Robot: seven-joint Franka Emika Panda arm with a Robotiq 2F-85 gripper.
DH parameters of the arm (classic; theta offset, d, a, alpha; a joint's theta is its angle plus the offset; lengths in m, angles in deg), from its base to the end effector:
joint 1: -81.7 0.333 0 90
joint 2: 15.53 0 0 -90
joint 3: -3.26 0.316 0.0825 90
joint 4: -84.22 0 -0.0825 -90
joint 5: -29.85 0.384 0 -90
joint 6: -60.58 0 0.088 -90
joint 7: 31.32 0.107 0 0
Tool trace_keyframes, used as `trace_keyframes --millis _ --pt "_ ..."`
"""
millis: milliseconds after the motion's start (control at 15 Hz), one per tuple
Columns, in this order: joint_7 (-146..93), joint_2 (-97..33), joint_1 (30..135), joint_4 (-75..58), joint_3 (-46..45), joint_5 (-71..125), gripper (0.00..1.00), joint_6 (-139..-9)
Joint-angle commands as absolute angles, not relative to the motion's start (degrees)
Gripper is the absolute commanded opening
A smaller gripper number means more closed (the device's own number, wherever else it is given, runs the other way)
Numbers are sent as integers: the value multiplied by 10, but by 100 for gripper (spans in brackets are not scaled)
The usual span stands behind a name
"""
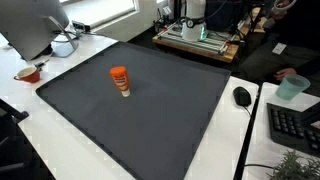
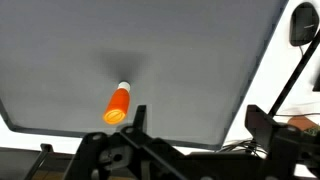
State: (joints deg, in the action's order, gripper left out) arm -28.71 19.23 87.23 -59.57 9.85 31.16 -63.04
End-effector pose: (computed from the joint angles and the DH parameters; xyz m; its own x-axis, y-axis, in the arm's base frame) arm 0.3807 0.0864 0.5094 0.9575 0.1427 0.2508 0.1390 -0.9898 0.0325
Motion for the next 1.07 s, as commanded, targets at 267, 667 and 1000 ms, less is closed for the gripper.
trace_keyframes --millis 267,667,1000 --pt "-286 192 874 -595 97 310 100 -629" --pt "-289 149 859 -588 158 157 100 -608" --pt "-291 50 861 -564 193 36 100 -603"
